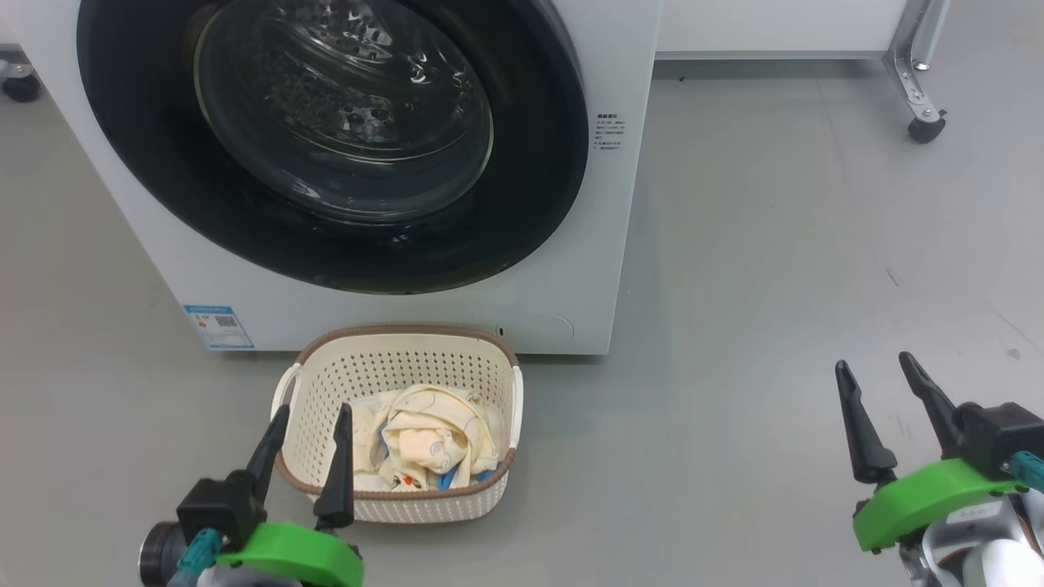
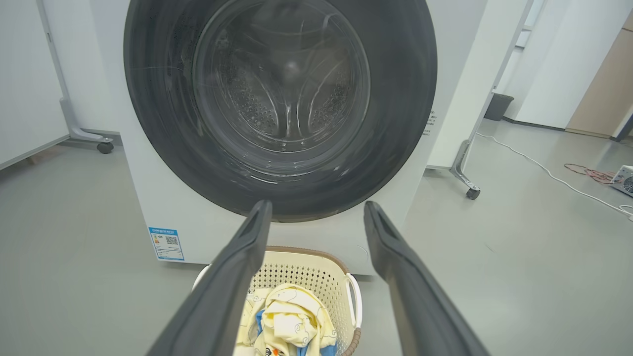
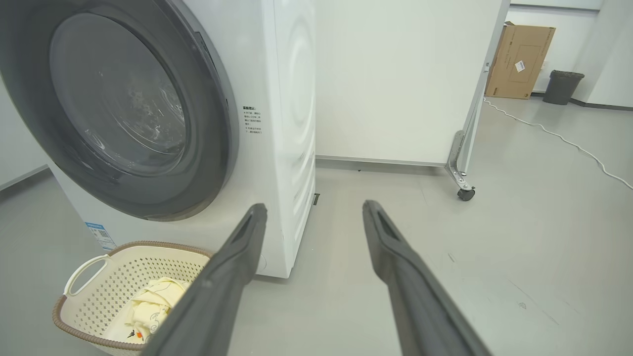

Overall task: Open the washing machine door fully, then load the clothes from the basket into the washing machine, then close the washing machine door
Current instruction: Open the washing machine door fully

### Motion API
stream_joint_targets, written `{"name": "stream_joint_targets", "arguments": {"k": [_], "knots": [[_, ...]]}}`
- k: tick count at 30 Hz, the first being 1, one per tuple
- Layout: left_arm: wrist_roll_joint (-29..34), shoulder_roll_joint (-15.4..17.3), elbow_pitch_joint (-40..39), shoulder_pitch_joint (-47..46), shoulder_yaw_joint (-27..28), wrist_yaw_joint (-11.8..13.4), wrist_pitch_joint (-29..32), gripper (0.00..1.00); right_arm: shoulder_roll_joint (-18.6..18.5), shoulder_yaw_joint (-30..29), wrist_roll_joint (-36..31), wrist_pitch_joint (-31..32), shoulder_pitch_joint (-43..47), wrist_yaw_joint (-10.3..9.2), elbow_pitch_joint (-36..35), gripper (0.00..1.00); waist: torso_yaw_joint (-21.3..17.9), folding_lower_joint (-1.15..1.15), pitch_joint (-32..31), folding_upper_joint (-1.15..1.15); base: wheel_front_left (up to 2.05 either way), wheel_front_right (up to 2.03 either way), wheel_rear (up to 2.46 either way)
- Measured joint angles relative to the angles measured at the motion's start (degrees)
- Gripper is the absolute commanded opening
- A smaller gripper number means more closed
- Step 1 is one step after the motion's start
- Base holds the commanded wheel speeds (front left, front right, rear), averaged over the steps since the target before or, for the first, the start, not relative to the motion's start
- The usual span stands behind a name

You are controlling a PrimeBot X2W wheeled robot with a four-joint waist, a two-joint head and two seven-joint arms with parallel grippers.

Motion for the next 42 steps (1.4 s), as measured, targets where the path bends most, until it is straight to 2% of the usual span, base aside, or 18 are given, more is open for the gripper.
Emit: {"name": "stream_joint_targets", "arguments": {"k": [42], "knots": [[-0.51, 0.99, -0.93, -0.11, -1.81, 1.59, 0.07, 1.0, 0.01, -0.46, 1.12, 0.01, -0.18, 0.0, -0.02, 1.0, -0.76, 0.0, 2.64, 0.0, 0.02, 0.02, -0.04]]}}
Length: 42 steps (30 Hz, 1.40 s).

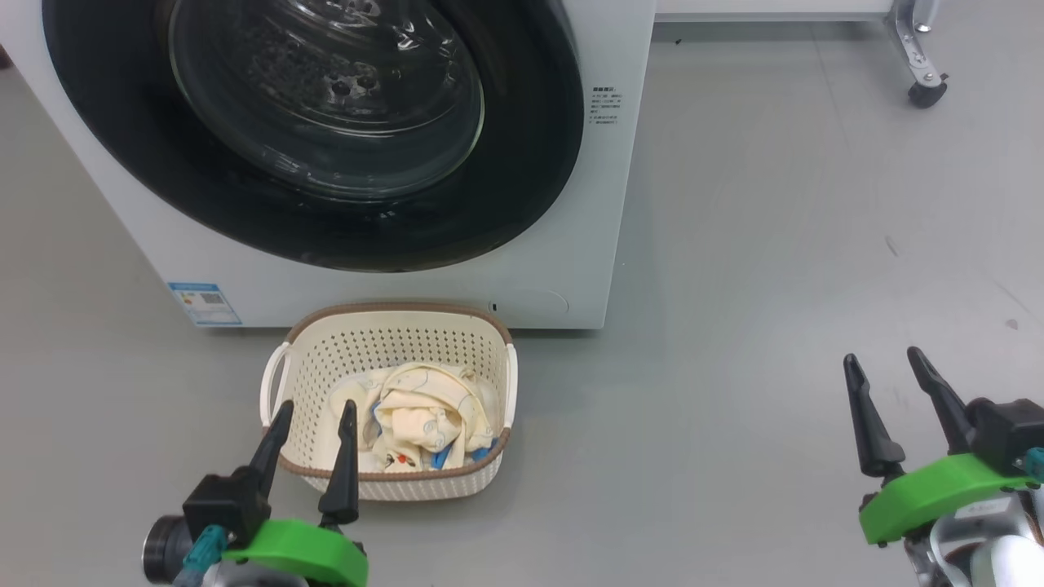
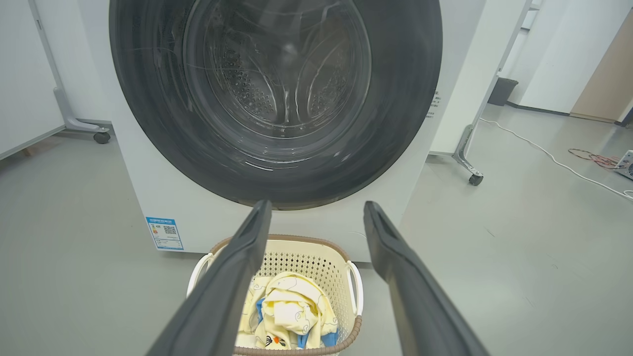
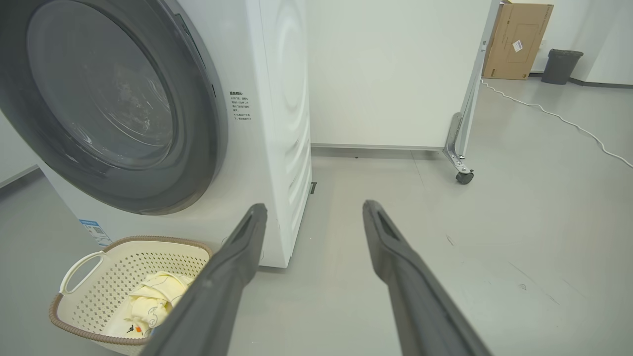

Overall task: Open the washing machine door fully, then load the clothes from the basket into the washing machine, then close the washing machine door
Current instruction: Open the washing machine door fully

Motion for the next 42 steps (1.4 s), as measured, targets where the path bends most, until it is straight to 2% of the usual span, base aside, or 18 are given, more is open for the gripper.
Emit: {"name": "stream_joint_targets", "arguments": {"k": [7, 15, 19, 23, 25, 26, 35, 42], "knots": [[0.01, 0.03, -1.34, -2.4, -0.11, 0.44, -0.02, 1.0, 0.0, -1.05, 3.16, 0.01, -2.27, 0.0, 0.36, 1.0, 0.62, 0.0, 3.07, 0.0, 0.0, 0.0, 0.0], [0.09, -0.1, -1.98, -5.49, -0.14, 0.59, -0.08, 1.0, 0.0, -3.66, 13.08, 0.02, -9.32, 0.0, 4.23, 1.0, 1.62, 0.01, 8.08, 0.0, 0.0, 0.0, 0.0], [0.65, -0.29, -2.08, -6.91, -0.2, 0.82, -0.09, 1.0, 0.0, -4.91, 20.53, 0.11, -13.45, 0.0, 7.09, 1.0, 2.35, 0.01, 10.38, 0.0, 0.0, 0.0, 0.0], [0.91, -0.65, -2.32, -8.41, -0.37, 0.81, -0.09, 1.0, -0.11, -6.71, 32.96, 2.07, -19.18, 0.0, 10.69, 1.0, 3.25, 0.01, 12.46, 0.0, 0.0, 0.0, 0.0], [1.21, -0.75, -2.44, -9.21, -0.44, 0.81, -0.09, 1.0, -0.13, -7.43, 39.42, 3.38, -22.24, 0.0, 12.56, 0.56, 3.71, 0.01, 13.41, 0.0, 0.0, 0.0, 0.0], [1.4, -0.83, -2.63, -9.87, -0.45, 0.8, -0.09, 1.0, -0.13, -8.15, 44.98, 4.7, -25.33, 0.0, 14.3, 0.0, 4.15, 0.01, 14.35, 0.0, 0.0, 0.0, 0.0], [1.63, -1.27, -2.69, -11.32, -0.34, 0.48, -0.1, 1.0, -0.35, -10.03, 65.62, 13.96, -36.24, 0.0, 22.28, 0.0, 5.74, 0.0, 17.6, 0.0, 0.0, 0.0, 0.0], [2.21, -1.58, -2.83, -12.69, -0.31, 0.29, -0.1, 1.0, -0.63, -10.95, 73.44, 22.96, -45.43, 0.0, 29.06, 0.0, 6.5, 0.0, 19.45, 0.0, 0.0, 0.0, 0.0]]}}
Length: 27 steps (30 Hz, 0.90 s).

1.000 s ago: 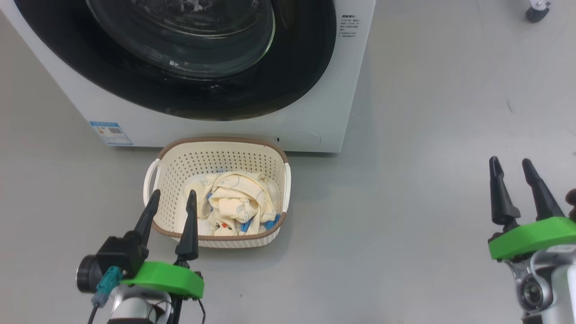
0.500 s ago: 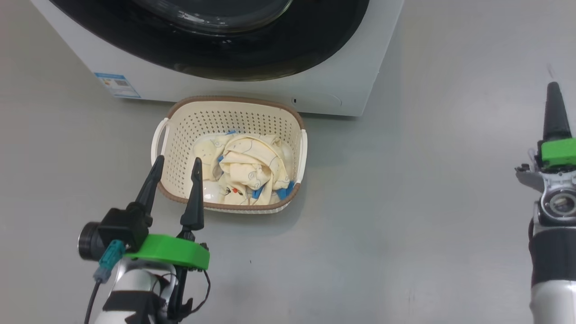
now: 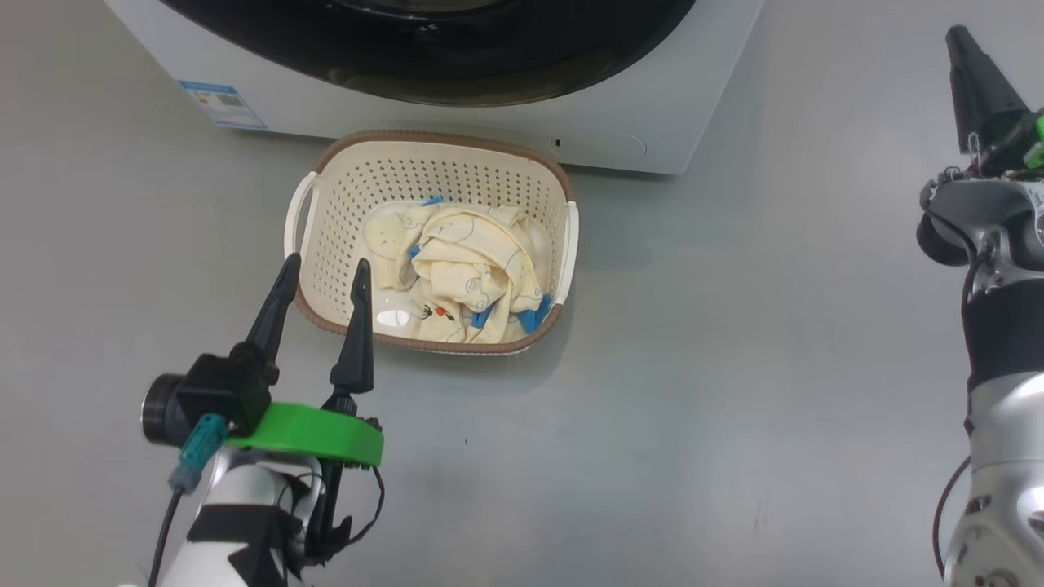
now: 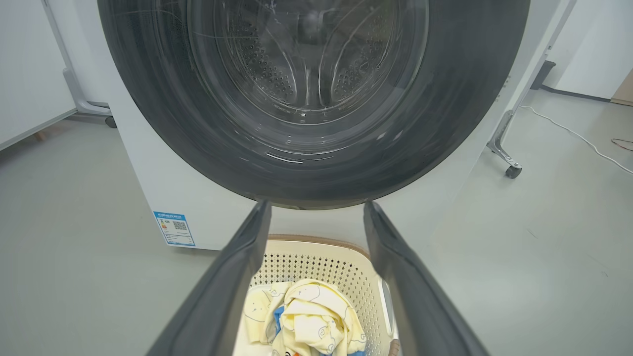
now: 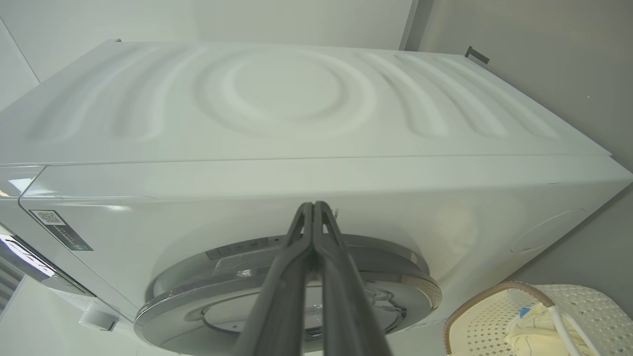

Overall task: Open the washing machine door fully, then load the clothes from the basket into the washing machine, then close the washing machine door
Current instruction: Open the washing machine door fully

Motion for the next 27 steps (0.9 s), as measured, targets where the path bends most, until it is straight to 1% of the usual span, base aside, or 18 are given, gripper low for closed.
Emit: {"name": "stream_joint_targets", "arguments": {"k": [2, 3, 6, 9, 10, 13, 14, 19, 27], "knots": [[0.43, -0.03, -0.22, -0.34, 0.05, -0.31, -0.08, 1.0, -0.05, 0.08, 0.44, 1.89, -2.35, 0.0, 1.72, 0.0, 0.17, 0.0, 0.49, 0.0, 0.0, 0.0, 0.0], [0.43, -0.12, -0.36, -0.76, 0.07, -0.32, -0.25, 1.0, -0.22, 0.2, 1.2, 4.34, -4.76, 0.0, 3.53, 0.0, 0.34, 0.0, 1.07, 0.0, 0.0, 0.0, 0.0], [0.43, -0.41, -0.37, -1.34, 0.07, -0.41, -0.42, 1.0, -0.4, 0.6, 2.07, 7.39, -8.39, 0.0, 6.15, 0.0, 0.69, 0.0, 1.89, 0.0, 0.0, 0.0, 0.0], [0.43, -0.65, -0.37, -1.73, 0.05, -0.83, -0.42, 1.0, -0.45, 1.27, 2.4, 9.89, -12.31, 0.0, 7.95, 0.0, 1.09, 0.0, 2.69, 0.0, 0.0, 0.0, 0.0], [0.43, -0.65, -0.37, -1.73, 0.05, -0.83, -0.42, 1.0, -0.45, 1.27, 2.4, 9.89, -12.31, 0.0, 7.95, 0.0, 1.09, 0.0, 2.69, 0.0, 0.0, 0.0, 0.0], [0.43, -0.86, -0.4, -2.5, 0.05, -0.88, -0.42, 1.0, -0.59, 3.0, 2.64, 12.81, -17.72, 0.0, 10.07, 0.0, 1.77, 0.0, 3.61, 0.0, 0.0, 0.0, 0.0], [0.43, -0.86, -0.4, -2.5, 0.05, -0.88, -0.42, 1.0, -0.59, 3.0, 2.64, 12.81, -17.72, 0.0, 10.07, 0.0, 1.77, 0.0, 3.61, 0.0, 0.0, 0.0, 0.0], [0.43, -0.99, -0.52, -3.36, 0.13, -0.89, -0.42, 1.0, -0.65, 5.78, 2.16, 15.21, -23.4, 0.0, 13.3, 0.0, 2.84, 0.0, 4.6, 0.0, 0.0, 0.0, 0.0], [0.52, -1.32, -0.68, -3.69, 0.25, -1.32, -0.42, 1.0, -0.84, 9.84, -1.09, 15.39, -29.88, 0.0, 19.31, 0.0, 4.33, -0.01, 5.76, 0.0, 0.0, 0.0, 0.0]]}}
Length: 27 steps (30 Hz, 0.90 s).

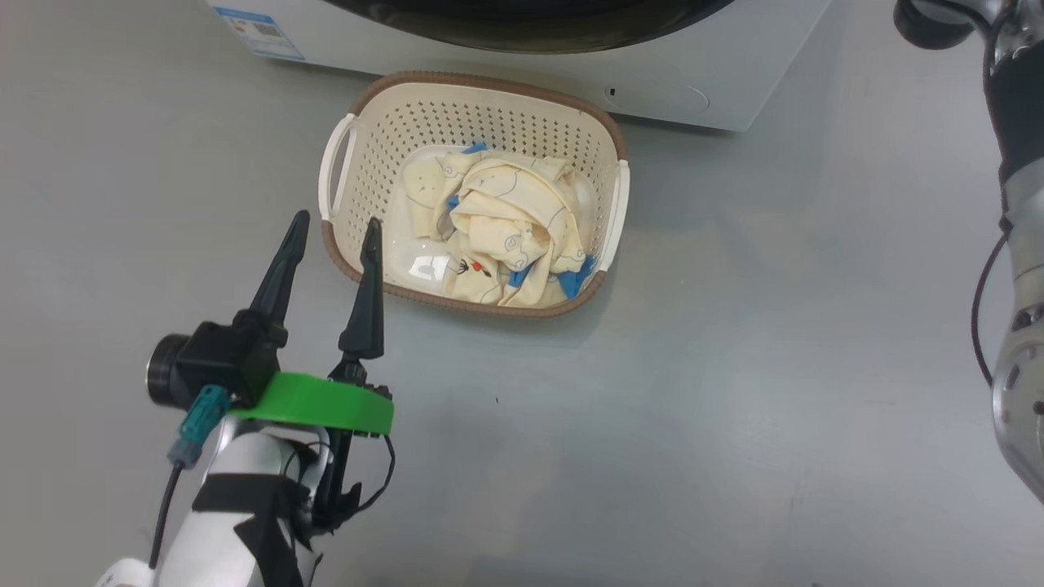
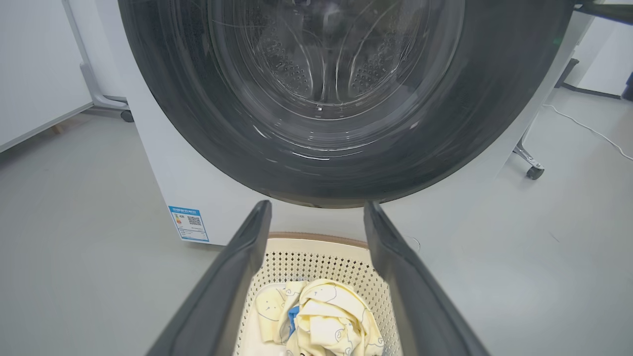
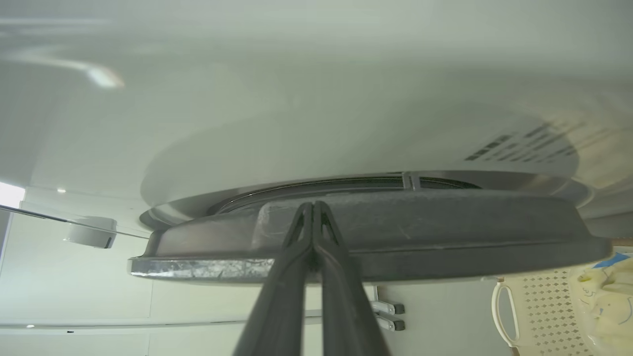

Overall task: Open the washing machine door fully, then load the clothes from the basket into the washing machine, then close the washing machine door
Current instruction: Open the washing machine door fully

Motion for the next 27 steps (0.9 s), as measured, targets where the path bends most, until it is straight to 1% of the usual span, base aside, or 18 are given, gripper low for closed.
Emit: {"name": "stream_joint_targets", "arguments": {"k": [6, 14, 22, 27], "knots": [[0.56, -0.29, 0.01, -0.57, -0.07, 0.0, 0.0, 1.0, -0.19, 1.59, -2.48, -0.03, -4.8, -0.01, 5.67, 0.0, 1.02, 0.0, 0.79, 0.0, 0.0, 0.0, 0.0], [0.87, -0.46, 0.0, -1.16, -0.22, 0.01, 0.0, 1.0, -1.59, 2.65, -5.65, -1.01, -9.91, -0.01, 12.68, 0.0, 2.61, 0.0, 1.17, 0.0, 0.0, 0.0, 0.0], [0.82, -0.51, 0.21, -1.16, -0.67, 0.1, 0.0, 1.0, -1.99, 3.33, -6.08, -0.53, -10.75, -0.01, 14.43, 0.0, 3.31, 0.01, 0.91, 0.0, 0.0, 0.0, 0.0], [0.81, -0.52, 0.25, -1.16, -0.91, 0.6, 0.0, 1.0, -2.11, 3.81, -6.06, 2.12, -10.65, -0.01, 14.48, 0.0, 3.36, 0.0, 0.52, 0.0, 0.0, 0.0, 0.0]]}}
